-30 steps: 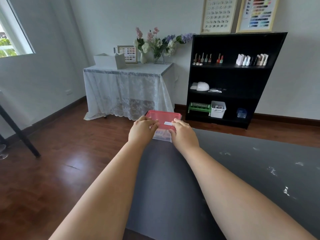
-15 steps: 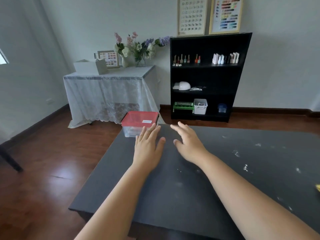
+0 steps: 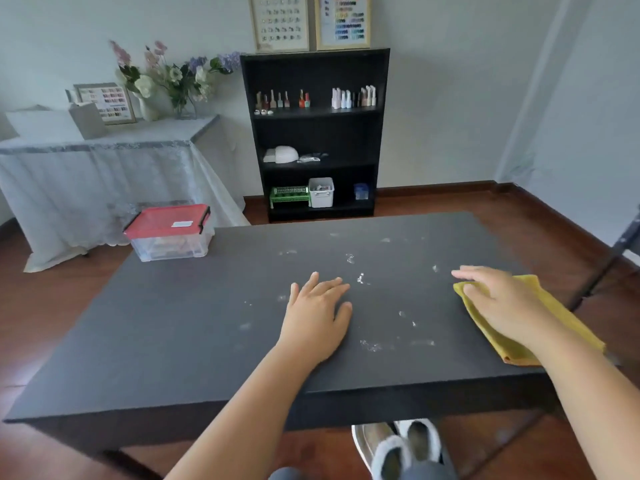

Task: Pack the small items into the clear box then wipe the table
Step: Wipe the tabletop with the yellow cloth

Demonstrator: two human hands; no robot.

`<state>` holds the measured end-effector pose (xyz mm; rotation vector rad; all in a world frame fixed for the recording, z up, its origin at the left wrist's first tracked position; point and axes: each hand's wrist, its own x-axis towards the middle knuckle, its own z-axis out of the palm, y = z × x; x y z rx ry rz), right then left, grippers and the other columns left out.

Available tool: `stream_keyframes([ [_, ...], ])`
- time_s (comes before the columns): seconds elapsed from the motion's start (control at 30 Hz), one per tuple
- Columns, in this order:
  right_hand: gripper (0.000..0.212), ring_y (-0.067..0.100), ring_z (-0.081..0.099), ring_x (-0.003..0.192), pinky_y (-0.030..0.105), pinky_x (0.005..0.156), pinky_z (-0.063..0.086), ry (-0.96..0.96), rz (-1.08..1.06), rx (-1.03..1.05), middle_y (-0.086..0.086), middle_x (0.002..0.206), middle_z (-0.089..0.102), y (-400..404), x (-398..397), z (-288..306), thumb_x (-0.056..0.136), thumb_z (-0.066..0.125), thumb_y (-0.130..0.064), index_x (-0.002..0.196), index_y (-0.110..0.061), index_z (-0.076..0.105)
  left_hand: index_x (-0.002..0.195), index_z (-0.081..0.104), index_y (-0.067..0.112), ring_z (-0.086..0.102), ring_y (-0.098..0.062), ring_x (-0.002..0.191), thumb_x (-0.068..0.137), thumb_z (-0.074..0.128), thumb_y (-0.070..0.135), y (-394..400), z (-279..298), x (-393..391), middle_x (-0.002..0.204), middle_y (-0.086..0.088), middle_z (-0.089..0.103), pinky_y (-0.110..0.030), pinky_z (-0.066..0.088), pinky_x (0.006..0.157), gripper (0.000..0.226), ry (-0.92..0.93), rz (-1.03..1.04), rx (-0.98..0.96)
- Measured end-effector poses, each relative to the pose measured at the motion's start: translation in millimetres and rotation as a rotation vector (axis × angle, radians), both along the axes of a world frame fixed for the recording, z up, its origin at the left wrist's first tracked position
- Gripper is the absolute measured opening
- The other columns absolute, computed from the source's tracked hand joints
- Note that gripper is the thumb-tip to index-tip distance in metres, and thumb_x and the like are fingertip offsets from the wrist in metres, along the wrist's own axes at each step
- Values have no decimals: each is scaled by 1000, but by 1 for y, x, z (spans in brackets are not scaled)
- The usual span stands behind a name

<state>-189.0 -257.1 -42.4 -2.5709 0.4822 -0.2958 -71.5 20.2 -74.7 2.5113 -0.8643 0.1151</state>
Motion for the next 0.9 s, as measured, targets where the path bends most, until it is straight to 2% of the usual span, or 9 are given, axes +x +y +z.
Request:
stream_keyframes([
  [0.07, 44, 22, 20, 143, 35, 113, 15, 200, -62, -140, -2, 156, 29, -24, -18, -9, 98, 42, -38, 142, -30, 41, 138, 46, 29, 15, -22, 145, 98, 34, 39, -9, -3, -2, 149, 12, 40, -47, 6, 117, 44, -2, 23, 37],
  [0.13, 60, 24, 7, 146, 40, 116, 5, 362, -55, -263, -1, 160, 12, -36, -30, -22, 94, 29, -59, 149, -35, 22, 138, 46, 29, 16, -22, 145, 98, 32, 39, -14, -7, -2, 149, 11, 40, -47, 9, 117, 44, -13, 50, 71],
  [0.23, 74, 26, -5, 146, 48, 116, 3, 414, -70, -317, -8, 161, -5, -38, -37, -36, 79, 4, -75, 148, -46, 1, 138, 47, 28, 17, -21, 145, 99, 30, 39, -18, -11, -1, 149, 11, 40, -47, 12, 116, 43, -3, 82, 94],
  [0.3, 77, 29, -7, 146, 53, 113, 3, 434, -101, -318, -12, 160, -11, -36, -33, -41, 73, 0, -81, 144, -53, -6, 137, 48, 28, 18, -22, 144, 100, 30, 39, -17, -11, 1, 149, 11, 39, -46, 12, 116, 43, 1, 97, 98],
  [0.4, 71, 30, -8, 145, 56, 112, 1, 409, -123, -307, -13, 160, -10, -43, -22, -47, 77, 2, -79, 143, -54, -5, 138, 47, 29, 19, -21, 144, 100, 30, 39, -18, -8, 8, 151, 12, 37, -46, 13, 115, 43, 5, 107, 129],
  [0.53, 55, 30, -2, 145, 55, 114, 5, 365, -180, -280, -9, 161, 0, -56, 6, -47, 93, 8, -57, 148, -47, 4, 139, 47, 28, 21, -20, 144, 100, 32, 38, -16, -7, 17, 152, 12, 35, -44, 16, 115, 42, 45, 127, 114],
  [0.63, 52, 32, 0, 145, 53, 115, 4, 334, -239, -228, -6, 161, 6, -65, 38, -43, 98, 9, -48, 149, -41, 11, 138, 48, 28, 22, -20, 144, 100, 34, 38, -15, -9, 17, 151, 12, 36, -40, 14, 116, 42, 69, 139, 53],
  [0.8, 58, 34, -4, 145, 54, 115, -3, 326, -280, -103, -5, 161, 6, -54, 103, -34, 96, 5, -50, 149, -33, 22, 139, 47, 27, 21, -19, 144, 99, 33, 40, -15, -12, 17, 151, 14, 36, -39, 13, 116, 44, 89, 141, 17],
  [0.9, 61, 35, -7, 145, 55, 114, -6, 339, -142, -133, -6, 161, 2, -18, 134, -32, 93, 3, -57, 147, -40, 25, 139, 47, 28, 20, -18, 144, 99, 32, 40, -14, -12, 17, 151, 15, 35, -39, 15, 117, 44, 89, 141, 11],
])
